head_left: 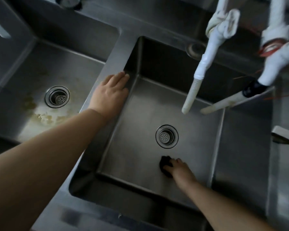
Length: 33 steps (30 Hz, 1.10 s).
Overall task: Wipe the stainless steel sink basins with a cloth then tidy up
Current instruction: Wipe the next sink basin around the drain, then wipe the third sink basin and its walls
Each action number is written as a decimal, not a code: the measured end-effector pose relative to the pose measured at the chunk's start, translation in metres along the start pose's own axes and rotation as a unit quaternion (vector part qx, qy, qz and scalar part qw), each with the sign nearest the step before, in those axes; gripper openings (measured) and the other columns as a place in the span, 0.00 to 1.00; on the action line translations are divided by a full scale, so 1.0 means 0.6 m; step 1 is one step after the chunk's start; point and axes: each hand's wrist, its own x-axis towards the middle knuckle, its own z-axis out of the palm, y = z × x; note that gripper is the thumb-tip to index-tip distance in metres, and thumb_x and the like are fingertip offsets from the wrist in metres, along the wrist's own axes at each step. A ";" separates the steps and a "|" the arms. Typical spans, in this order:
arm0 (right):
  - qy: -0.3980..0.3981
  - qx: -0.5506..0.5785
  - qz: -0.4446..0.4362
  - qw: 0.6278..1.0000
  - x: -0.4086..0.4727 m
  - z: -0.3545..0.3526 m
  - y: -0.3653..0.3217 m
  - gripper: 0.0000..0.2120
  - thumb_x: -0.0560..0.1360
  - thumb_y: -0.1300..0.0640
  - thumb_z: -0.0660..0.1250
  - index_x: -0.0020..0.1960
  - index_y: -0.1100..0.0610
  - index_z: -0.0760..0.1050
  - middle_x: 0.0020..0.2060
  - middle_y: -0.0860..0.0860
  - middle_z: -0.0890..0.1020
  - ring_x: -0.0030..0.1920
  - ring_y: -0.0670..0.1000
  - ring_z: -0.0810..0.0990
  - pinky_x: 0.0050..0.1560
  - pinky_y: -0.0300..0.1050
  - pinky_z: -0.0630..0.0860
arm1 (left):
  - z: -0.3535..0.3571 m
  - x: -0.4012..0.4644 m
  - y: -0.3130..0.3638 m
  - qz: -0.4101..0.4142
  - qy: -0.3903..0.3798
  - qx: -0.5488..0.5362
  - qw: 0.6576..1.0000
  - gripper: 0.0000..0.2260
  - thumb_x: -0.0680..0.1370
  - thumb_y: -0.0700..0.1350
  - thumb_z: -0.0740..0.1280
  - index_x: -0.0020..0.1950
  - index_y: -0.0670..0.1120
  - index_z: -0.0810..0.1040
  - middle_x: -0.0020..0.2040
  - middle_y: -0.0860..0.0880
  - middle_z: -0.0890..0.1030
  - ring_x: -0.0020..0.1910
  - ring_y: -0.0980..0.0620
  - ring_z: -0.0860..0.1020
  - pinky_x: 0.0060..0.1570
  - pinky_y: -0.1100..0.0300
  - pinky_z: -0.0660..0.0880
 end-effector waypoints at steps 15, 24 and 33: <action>0.326 0.276 0.070 0.902 -0.131 -0.170 -0.325 0.24 0.69 0.73 0.66 0.61 0.54 0.78 0.54 0.51 0.76 0.57 0.51 0.74 0.55 0.33 0.66 | -0.220 -0.278 0.010 0.028 -0.001 -0.075 0.997 0.15 0.70 0.42 0.58 0.44 0.42 0.84 0.55 0.42 0.82 0.61 0.41 0.77 0.58 0.46 0.75; 0.406 0.293 0.002 0.866 -0.177 -0.255 -0.578 0.26 0.70 0.73 0.62 0.63 0.52 0.76 0.54 0.49 0.74 0.54 0.46 0.72 0.53 0.30 0.65 | -0.368 -0.447 -0.094 -0.093 -0.018 -0.024 0.995 0.22 0.66 0.46 0.55 0.50 0.43 0.84 0.57 0.43 0.82 0.61 0.43 0.77 0.60 0.54 0.63; 0.418 0.298 -0.038 0.857 -0.166 -0.295 -0.696 0.26 0.70 0.72 0.62 0.63 0.51 0.76 0.51 0.43 0.72 0.52 0.44 0.72 0.50 0.29 0.66 | -0.429 -0.520 -0.178 -0.152 -0.034 -0.003 0.988 0.18 0.60 0.43 0.75 0.50 0.43 0.84 0.56 0.44 0.82 0.60 0.43 0.79 0.54 0.48 0.77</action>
